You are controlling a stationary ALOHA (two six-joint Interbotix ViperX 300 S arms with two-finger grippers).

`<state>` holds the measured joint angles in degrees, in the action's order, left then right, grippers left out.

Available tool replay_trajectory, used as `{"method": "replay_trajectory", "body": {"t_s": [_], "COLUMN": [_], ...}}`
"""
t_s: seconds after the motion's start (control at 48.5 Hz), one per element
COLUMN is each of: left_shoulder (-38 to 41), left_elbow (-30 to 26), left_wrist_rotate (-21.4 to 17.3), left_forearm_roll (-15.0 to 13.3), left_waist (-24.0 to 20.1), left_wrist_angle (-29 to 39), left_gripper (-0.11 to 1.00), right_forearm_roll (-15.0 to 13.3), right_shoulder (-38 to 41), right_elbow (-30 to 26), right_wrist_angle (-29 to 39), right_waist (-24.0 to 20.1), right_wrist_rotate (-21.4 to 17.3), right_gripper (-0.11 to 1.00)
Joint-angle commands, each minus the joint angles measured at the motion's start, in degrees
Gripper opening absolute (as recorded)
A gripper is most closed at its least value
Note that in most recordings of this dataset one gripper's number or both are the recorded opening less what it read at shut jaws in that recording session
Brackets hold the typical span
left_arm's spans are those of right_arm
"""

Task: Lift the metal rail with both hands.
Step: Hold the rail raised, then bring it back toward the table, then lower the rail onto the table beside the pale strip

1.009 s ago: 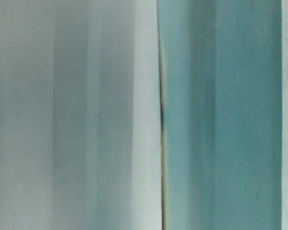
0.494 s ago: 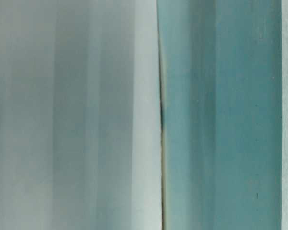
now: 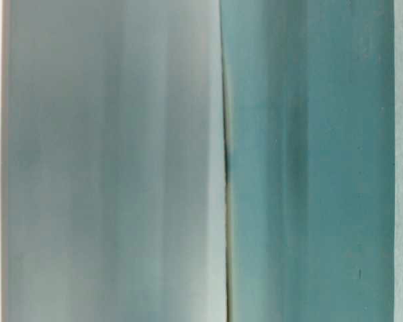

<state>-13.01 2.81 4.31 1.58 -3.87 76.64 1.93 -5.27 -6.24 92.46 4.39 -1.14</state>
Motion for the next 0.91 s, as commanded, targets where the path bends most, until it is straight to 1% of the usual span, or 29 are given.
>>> {"method": "replay_trajectory", "body": {"t_s": [0.0,0.103,0.453,0.618,0.783,0.886], "left_shoulder": [-1.7,-1.4,-1.3,-1.1,-0.7,0.0], "left_elbow": [2.0,4.7,12.6,17.2,21.4,23.4], "left_wrist_rotate": [0.9,0.9,0.9,1.3,2.1,2.2], "left_forearm_roll": [0.4,0.4,0.4,0.4,0.4,0.4], "left_waist": [-0.9,-0.9,-0.9,-0.7,-0.6,-0.6], "left_wrist_angle": [-2.6,-3.9,-10.7,-13.2,-18.5,-19.9], "left_gripper": [0.37,0.37,0.37,0.37,0.37,0.37], "right_forearm_roll": [-0.1,-0.7,-0.7,-0.7,-0.7,-0.7], "right_shoulder": [0.1,0.2,0.4,0.6,1.1,1.8], "right_elbow": [1.1,3.7,14.4,18.1,21.1,22.9], "right_wrist_angle": [-1.4,-2.3,-12.6,-16.3,-20.0,-22.2], "right_waist": [-0.5,-0.5,-1.1,-1.2,-1.4,-1.5], "right_wrist_rotate": [-0.4,-0.3,0.0,0.0,-0.2,0.1], "right_gripper": [0.46,0.46,0.46,0.46,0.46,0.46]}}
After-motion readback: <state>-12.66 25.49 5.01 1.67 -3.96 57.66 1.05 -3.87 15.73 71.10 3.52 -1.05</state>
